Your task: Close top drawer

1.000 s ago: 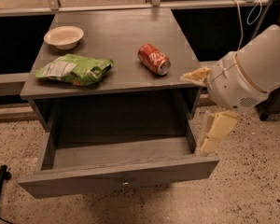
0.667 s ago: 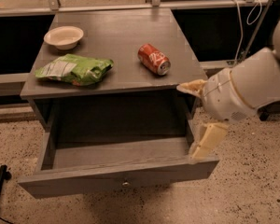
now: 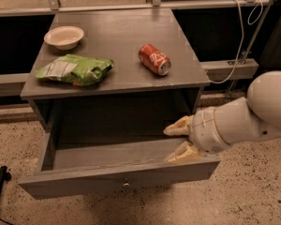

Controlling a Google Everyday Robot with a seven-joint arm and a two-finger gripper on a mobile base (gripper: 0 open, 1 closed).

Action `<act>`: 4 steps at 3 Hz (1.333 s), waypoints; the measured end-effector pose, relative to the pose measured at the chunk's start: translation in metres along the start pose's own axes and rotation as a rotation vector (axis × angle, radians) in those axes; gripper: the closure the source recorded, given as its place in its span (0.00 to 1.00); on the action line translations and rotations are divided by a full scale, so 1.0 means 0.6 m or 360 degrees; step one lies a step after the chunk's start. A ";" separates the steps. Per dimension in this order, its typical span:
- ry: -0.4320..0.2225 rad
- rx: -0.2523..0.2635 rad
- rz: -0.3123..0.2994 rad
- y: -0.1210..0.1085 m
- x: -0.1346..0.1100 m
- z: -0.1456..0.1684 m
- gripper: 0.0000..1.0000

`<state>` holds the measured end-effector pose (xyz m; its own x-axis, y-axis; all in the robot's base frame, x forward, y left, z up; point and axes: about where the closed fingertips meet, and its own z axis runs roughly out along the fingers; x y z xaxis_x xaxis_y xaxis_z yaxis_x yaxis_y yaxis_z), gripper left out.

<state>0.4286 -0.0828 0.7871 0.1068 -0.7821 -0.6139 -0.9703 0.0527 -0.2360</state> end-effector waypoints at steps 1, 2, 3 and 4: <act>-0.0132 0.0040 -0.0012 0.019 0.028 0.046 0.66; -0.0225 0.0066 -0.0072 0.042 0.046 0.082 0.88; -0.0261 0.0085 -0.0107 0.070 0.065 0.120 1.00; -0.0275 0.0048 -0.0132 0.104 0.079 0.149 1.00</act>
Offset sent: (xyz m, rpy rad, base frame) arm -0.0210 0.0146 -0.0951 0.1977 -0.1188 0.0800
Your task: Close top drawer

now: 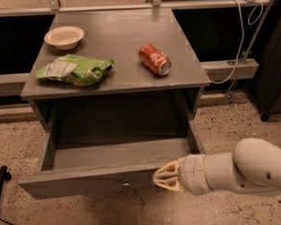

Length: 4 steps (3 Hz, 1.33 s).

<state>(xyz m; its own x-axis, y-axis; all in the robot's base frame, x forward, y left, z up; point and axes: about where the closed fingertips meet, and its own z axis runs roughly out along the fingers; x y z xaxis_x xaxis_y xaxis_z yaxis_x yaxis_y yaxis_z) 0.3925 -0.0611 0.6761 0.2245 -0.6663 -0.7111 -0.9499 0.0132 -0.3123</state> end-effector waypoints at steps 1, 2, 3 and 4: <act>0.0027 -0.0031 0.0027 0.021 0.015 0.011 1.00; 0.0090 0.0005 0.0112 0.017 0.042 0.027 1.00; 0.0144 0.0104 0.0186 -0.022 0.073 0.032 1.00; 0.0139 0.0117 0.0183 -0.025 0.074 0.035 1.00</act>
Offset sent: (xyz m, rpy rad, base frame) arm 0.0144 -0.0132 -0.0523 -0.0643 0.0767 -0.1658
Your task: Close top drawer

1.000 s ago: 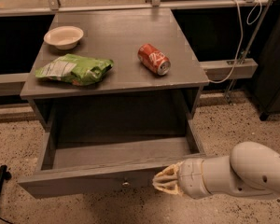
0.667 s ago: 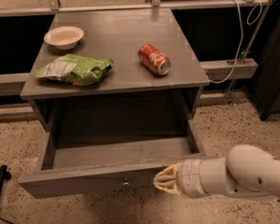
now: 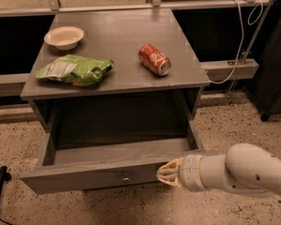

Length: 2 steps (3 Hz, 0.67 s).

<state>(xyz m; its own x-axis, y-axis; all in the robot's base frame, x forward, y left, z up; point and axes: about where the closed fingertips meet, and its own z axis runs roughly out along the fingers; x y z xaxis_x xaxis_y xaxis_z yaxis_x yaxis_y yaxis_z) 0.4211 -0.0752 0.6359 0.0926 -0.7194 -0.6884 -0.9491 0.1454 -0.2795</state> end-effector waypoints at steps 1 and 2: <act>-0.0057 0.0125 -0.0027 -0.022 0.006 0.034 1.00; -0.0121 0.0219 -0.0083 -0.057 -0.006 0.065 1.00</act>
Offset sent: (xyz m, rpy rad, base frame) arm 0.1069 0.0375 -0.0367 0.1325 -0.2874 -0.1234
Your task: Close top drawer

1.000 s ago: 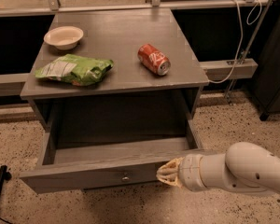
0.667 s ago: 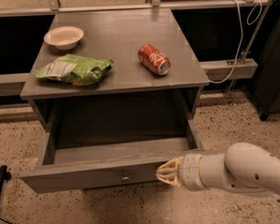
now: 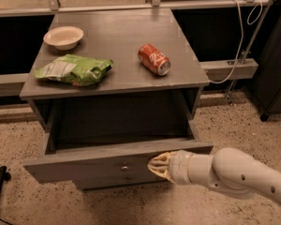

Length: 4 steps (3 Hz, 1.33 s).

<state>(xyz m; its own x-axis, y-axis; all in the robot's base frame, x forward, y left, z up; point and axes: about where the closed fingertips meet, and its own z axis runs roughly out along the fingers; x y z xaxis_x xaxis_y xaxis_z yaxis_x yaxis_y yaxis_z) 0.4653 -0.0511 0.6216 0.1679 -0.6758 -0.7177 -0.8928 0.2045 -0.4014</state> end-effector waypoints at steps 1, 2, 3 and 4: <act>-0.0034 0.0070 -0.0014 -0.030 0.008 0.029 1.00; -0.0051 0.0122 -0.0020 -0.057 0.016 0.052 1.00; -0.0061 0.0172 -0.0016 -0.089 0.028 0.081 1.00; -0.0079 0.0198 -0.0026 -0.118 0.028 0.107 1.00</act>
Offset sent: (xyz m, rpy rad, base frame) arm 0.1317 0.0241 -0.0252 0.0884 -0.1858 -0.0959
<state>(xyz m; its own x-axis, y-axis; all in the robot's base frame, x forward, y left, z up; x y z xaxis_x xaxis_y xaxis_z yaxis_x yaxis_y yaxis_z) 0.5585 -0.0318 0.6013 0.2053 -0.6443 -0.7367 -0.8315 0.2822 -0.4785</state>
